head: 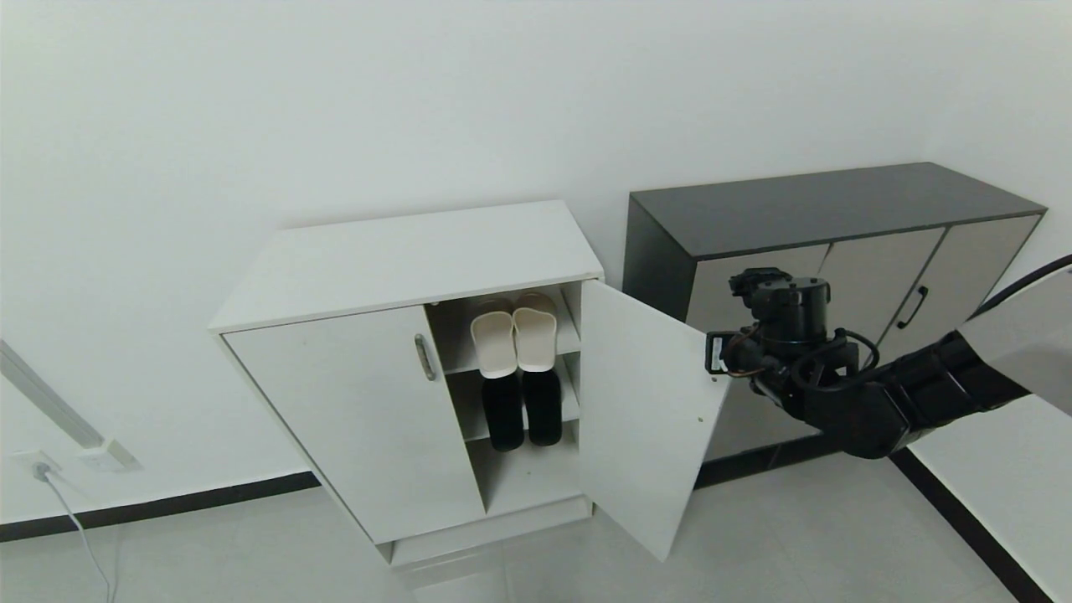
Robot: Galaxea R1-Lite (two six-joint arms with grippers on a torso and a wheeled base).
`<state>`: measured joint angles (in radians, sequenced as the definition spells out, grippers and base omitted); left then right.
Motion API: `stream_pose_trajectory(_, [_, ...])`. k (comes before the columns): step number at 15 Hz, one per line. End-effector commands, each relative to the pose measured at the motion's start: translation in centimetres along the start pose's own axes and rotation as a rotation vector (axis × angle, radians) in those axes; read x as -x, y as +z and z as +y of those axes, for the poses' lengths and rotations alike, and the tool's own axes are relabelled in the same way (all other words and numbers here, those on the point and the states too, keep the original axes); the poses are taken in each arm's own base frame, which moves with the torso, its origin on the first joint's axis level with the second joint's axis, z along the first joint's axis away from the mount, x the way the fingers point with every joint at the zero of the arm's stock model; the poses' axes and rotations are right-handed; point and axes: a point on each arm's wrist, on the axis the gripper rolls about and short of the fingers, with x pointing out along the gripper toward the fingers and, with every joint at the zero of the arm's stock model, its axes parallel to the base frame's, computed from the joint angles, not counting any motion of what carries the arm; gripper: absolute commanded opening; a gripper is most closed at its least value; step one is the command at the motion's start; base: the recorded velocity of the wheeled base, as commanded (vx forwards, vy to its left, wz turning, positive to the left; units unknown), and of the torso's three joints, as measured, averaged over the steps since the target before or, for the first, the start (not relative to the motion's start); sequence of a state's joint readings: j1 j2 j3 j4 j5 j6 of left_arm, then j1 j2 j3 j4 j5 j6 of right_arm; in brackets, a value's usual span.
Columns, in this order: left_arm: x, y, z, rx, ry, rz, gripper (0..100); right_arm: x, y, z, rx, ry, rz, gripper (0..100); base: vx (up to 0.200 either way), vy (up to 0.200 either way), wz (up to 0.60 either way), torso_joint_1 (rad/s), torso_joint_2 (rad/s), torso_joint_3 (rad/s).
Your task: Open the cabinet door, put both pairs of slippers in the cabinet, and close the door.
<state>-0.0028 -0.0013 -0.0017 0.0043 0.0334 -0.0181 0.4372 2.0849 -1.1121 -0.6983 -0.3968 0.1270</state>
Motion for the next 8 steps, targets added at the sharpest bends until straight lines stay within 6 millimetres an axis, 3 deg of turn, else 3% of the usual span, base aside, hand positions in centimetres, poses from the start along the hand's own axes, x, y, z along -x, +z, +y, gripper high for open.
stream_pose_trajectory(1, [0.0,0.0,0.0,0.0,0.0,0.002,0,0.5,-0.1,0.6,0.005,0.019,0.002,0,0.0,0.0,0.0,0.0,0.0,0.0])
stream_pose_trajectory(4, [0.0,0.0,0.0,0.0,0.0,0.002,0,2.7,-0.1,2.4,0.021,0.078,0.016,0,0.0,0.0,0.0,0.0,0.0,0.0])
stream_pose_trajectory(8, [0.0,0.0,0.0,0.0,0.0,0.002,0,7.7,0.2,5.8,0.013,0.213,0.041,0,0.0,0.0,0.0,0.0,0.0,0.0])
